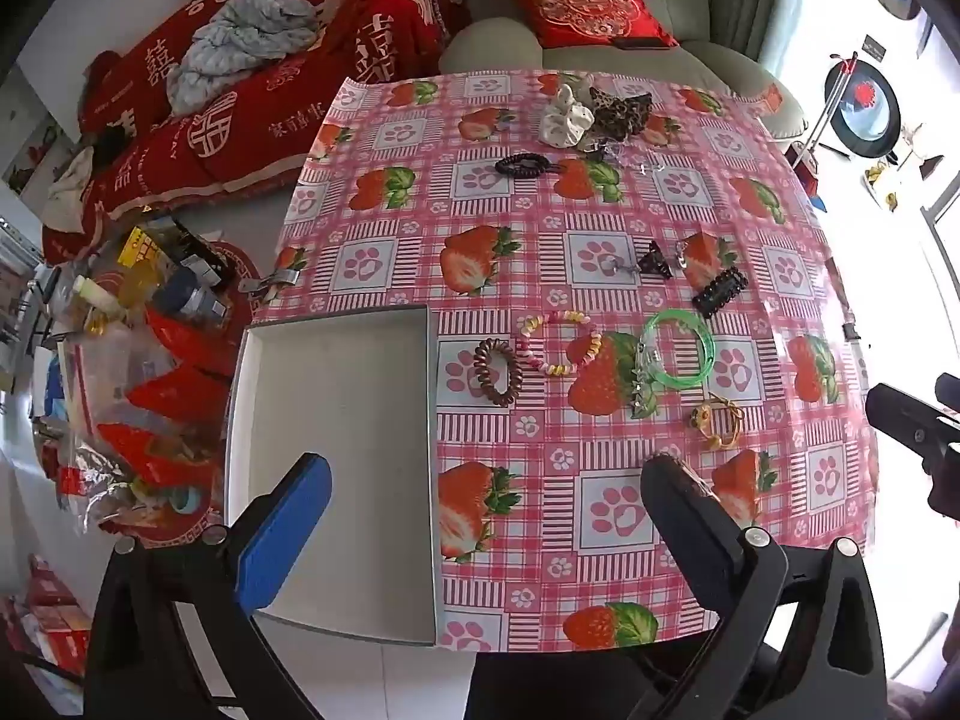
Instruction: Organize jewelry
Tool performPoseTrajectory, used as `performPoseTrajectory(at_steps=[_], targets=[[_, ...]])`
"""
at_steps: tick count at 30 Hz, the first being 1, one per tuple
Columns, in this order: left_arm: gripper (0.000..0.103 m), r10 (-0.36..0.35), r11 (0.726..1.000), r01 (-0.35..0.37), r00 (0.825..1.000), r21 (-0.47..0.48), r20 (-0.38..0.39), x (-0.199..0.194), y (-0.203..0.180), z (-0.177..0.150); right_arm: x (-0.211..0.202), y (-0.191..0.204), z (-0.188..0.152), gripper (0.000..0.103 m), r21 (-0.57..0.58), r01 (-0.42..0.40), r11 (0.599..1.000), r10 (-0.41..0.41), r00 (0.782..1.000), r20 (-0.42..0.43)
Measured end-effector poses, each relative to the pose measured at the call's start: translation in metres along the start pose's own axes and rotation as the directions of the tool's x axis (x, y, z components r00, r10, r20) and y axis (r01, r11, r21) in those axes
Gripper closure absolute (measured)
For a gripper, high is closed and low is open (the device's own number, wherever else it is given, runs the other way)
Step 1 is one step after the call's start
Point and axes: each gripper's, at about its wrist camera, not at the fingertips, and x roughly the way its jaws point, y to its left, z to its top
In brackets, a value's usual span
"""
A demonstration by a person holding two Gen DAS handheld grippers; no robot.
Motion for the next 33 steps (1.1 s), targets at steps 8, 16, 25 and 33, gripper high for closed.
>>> performPoseTrajectory(at_steps=[8,16,25,33], targets=[[0.0,-0.004,1.0,0.003,1.0,-0.021,-0.014,-0.001,0.004,0.004,-0.007,0.006,0.005,0.0,-0.005,0.002,1.0,-0.002,1.0,0.005],[0.0,-0.005,1.0,0.005,1.0,-0.021,-0.008,-0.003,0.004,0.007,-0.011,0.011,0.007,0.0,-0.016,-0.002,1.0,0.003,1.0,0.017],[0.0,0.001,1.0,-0.001,1.0,-0.005,0.012,-0.009,0.001,0.009,-0.015,0.015,0.007,0.0,-0.018,-0.002,1.0,0.003,0.999,0.035],[0.0,0.001,1.0,-0.001,1.0,-0.005,0.015,-0.01,0.001,0.009,-0.019,0.017,0.009,0.0,-0.025,-0.007,1.0,0.008,0.999,0.05]])
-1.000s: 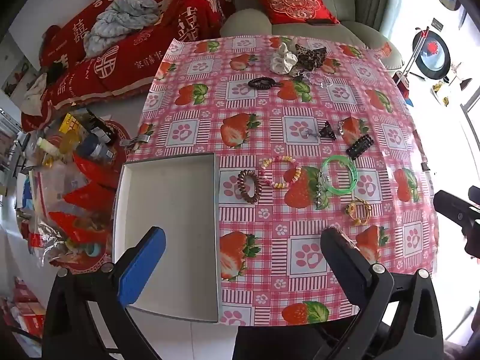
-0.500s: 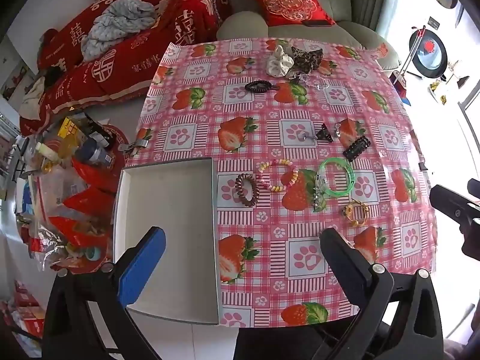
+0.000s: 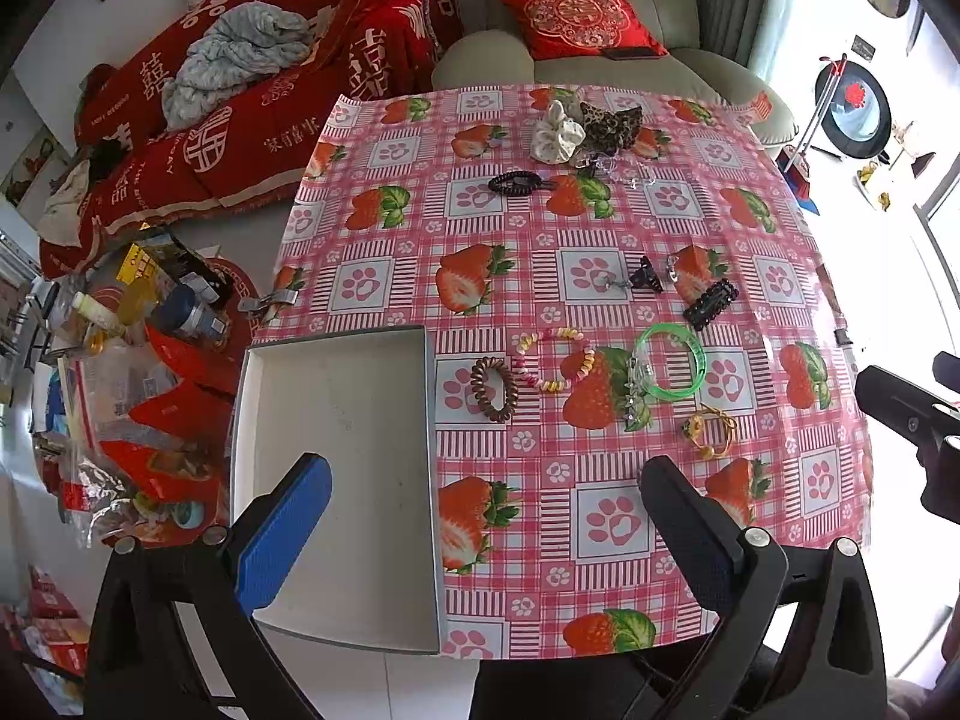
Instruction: Organize jewelry
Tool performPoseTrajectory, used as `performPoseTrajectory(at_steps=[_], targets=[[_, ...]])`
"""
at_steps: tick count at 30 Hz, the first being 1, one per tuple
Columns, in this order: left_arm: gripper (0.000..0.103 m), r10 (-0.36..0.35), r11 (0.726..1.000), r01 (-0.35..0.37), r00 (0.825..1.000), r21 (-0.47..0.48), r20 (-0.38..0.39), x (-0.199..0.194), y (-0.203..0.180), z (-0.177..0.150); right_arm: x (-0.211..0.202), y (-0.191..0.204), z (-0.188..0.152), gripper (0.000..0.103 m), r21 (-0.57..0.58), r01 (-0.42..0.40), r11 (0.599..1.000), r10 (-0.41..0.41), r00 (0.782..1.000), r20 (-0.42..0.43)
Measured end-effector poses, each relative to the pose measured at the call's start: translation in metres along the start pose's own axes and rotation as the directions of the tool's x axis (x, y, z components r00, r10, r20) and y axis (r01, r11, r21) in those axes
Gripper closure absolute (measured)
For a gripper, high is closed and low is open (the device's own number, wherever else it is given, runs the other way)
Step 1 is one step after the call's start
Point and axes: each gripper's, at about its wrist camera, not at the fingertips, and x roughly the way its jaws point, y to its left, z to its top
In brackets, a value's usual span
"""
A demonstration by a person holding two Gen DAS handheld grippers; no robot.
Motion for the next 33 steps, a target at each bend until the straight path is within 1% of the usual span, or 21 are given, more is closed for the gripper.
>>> performPoseTrajectory(at_steps=[33], targets=[[0.0,0.001,1.0,-0.001,1.0,0.003,0.003,-0.0035,-0.0016,0.0004,-0.0041,-0.0004,-0.0031,0.0,0.001,-0.002,1.0,0.002,1.0,0.005]])
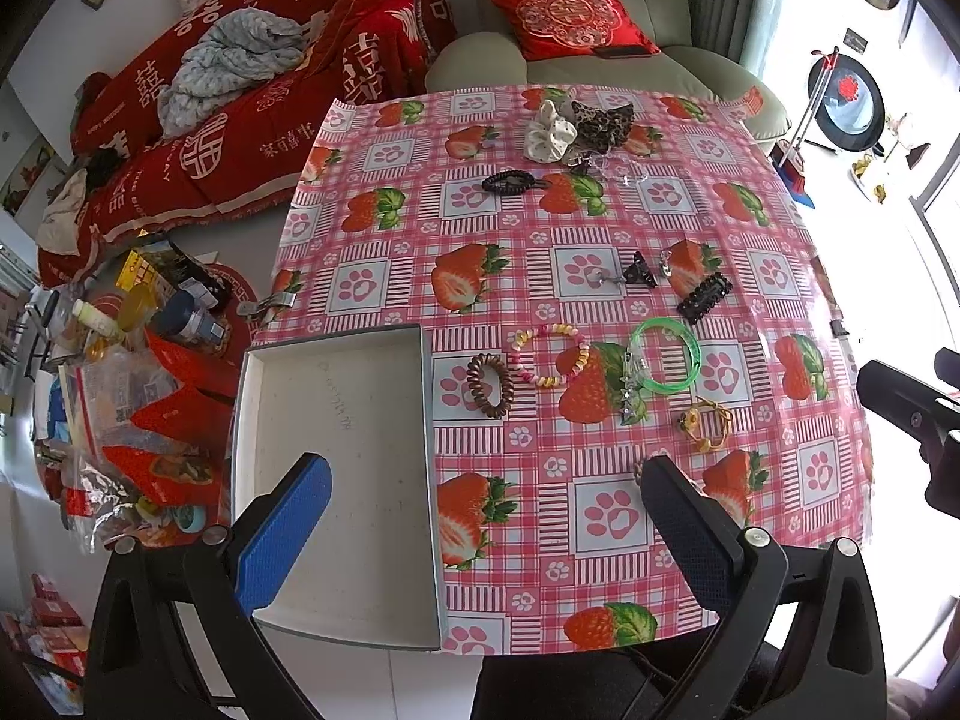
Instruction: Organize jewelry
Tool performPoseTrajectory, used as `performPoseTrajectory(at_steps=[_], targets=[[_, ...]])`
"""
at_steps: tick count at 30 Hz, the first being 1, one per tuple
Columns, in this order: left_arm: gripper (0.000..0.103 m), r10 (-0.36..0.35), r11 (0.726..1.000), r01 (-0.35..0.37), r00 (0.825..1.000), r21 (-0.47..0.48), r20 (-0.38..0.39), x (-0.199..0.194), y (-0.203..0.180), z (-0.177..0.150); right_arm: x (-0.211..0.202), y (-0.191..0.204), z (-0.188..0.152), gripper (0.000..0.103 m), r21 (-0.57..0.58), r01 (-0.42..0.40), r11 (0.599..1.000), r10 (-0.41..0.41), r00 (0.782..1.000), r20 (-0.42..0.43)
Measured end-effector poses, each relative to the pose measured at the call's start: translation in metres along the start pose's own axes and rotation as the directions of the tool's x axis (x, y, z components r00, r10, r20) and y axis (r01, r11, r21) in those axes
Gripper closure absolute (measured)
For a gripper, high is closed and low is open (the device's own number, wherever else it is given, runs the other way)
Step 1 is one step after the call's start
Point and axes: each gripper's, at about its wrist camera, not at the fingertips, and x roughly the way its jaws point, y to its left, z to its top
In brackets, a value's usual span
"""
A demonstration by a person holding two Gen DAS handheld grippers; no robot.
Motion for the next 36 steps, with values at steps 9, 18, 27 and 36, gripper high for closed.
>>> performPoseTrajectory(at_steps=[9,18,27,36], targets=[[0.0,0.0,1.0,0.0,1.0,-0.002,-0.001,0.0001,-0.0003,-0.0002,-0.0003,0.0002,-0.0012,0.0,0.0,0.0,1.0,0.0,1.0,0.001],[0.0,0.0,1.0,0.0,1.0,-0.001,-0.002,-0.0002,-0.0005,-0.0004,-0.0005,0.0005,-0.0025,0.0,0.003,-0.001,1.0,0.001,1.0,-0.001],[0.0,0.0,1.0,0.0,1.0,0.001,-0.002,-0.0007,-0.0007,-0.0003,-0.0007,0.0006,-0.0043,0.0,0.006,-0.001,1.0,0.001,1.0,-0.001],[0.0,0.0,1.0,0.001,1.0,0.001,-0.003,-0.0011,-0.0009,-0.0012,-0.0005,0.0012,-0.0058,0.0,0.006,0.0,1.0,0.0,1.0,-0.003]])
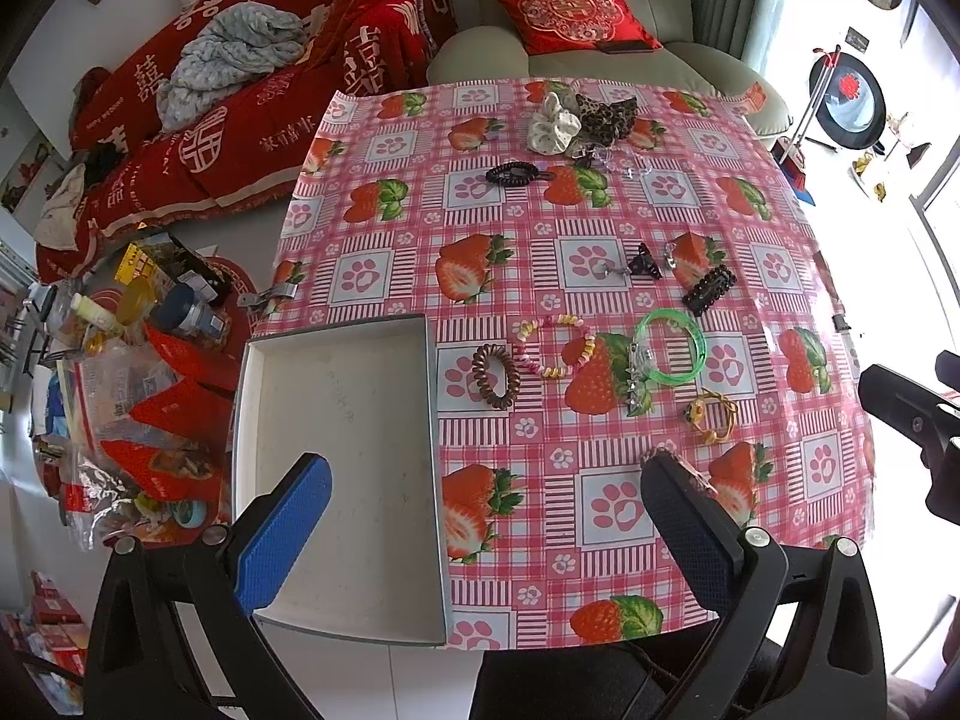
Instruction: Organize jewelry
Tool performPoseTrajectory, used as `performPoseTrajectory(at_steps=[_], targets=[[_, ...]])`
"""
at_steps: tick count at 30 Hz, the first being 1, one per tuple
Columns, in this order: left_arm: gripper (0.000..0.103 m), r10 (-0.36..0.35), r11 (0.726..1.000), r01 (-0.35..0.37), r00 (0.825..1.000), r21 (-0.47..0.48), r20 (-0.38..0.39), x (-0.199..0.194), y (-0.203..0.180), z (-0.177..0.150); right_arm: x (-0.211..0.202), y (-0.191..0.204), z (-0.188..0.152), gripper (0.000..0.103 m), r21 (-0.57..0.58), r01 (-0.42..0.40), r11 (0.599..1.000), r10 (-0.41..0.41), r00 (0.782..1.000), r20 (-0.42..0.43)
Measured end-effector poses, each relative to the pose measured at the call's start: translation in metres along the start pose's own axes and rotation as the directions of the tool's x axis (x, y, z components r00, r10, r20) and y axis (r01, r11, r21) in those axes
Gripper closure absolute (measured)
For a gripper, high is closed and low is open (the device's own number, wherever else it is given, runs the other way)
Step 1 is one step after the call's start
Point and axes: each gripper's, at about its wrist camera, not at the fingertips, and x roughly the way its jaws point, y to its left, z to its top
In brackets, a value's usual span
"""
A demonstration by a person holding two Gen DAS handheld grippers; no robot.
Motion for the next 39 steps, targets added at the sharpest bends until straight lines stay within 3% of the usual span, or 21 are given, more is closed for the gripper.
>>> performPoseTrajectory(at_steps=[28,39], targets=[[0.0,-0.001,1.0,0.001,1.0,0.001,-0.013,0.007,0.007,-0.01,0.001,0.007,-0.003,0.0,0.0,0.003,1.0,-0.003,1.0,-0.007],[0.0,-0.076,0.995,0.082,0.992,0.057,-0.097,0.029,0.007,-0.008,0.015,0.006,-0.016,0.0,0.059,-0.002,0.998,0.005,0.999,-0.052]])
